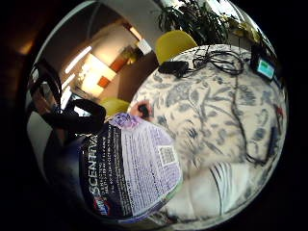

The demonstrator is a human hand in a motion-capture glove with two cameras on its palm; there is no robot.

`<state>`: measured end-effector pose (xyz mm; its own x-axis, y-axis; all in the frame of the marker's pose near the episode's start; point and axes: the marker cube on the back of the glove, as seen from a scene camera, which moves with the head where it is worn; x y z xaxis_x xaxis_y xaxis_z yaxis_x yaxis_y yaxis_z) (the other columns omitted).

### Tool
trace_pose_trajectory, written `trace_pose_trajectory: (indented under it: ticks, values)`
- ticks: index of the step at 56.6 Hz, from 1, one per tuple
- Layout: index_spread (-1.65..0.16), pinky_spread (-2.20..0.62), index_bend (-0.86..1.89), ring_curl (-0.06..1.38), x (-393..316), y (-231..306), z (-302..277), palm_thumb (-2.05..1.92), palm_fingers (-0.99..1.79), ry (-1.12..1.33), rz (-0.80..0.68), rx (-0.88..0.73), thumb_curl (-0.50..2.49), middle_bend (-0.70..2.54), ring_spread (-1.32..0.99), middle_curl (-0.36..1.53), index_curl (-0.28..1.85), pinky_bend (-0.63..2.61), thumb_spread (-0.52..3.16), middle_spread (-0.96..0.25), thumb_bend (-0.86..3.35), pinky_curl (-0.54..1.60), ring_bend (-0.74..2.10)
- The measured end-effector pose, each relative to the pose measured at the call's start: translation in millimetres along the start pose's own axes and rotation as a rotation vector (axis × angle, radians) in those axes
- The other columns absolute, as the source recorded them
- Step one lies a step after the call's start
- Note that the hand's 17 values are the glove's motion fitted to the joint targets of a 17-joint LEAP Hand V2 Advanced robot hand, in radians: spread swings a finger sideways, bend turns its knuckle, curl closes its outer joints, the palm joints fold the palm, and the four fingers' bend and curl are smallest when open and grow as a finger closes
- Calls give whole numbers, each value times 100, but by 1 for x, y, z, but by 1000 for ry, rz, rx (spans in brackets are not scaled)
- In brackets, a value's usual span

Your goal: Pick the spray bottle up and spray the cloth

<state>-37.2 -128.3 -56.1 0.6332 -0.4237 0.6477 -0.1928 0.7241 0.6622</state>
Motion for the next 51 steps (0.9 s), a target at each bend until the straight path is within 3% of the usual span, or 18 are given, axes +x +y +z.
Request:
trace_pose_trajectory:
  ticks: [10, 36, 47, 50, 51]
  values:
    - [-28, -25, 20, 49, 51, -23, 31, 99, 132, -38, 29, 133, 80, 60, -19, 57, 64, 46, 39, -16, -3, 42, 67]
    - [-28, -27, 22, 49, 83, -32, 46, 100, 134, -9, 67, 123, 81, 62, -20, 57, 66, 44, 36, -17, -3, 43, 66]
    - [-29, -27, 17, 49, 82, -22, 40, 97, 124, -6, 144, -88, 80, 60, -18, 56, 65, 46, 41, -15, -3, 43, 62]
    - [-29, -21, 12, 47, 82, -12, 32, 99, 102, 33, 171, -198, 78, 49, -15, 53, 62, 48, 48, -12, -2, 43, 56]
    - [-29, -15, 11, 45, 82, -8, 29, 97, 81, 51, 180, -232, 78, 44, -13, 51, 60, 43, 54, -10, -3, 42, 51]
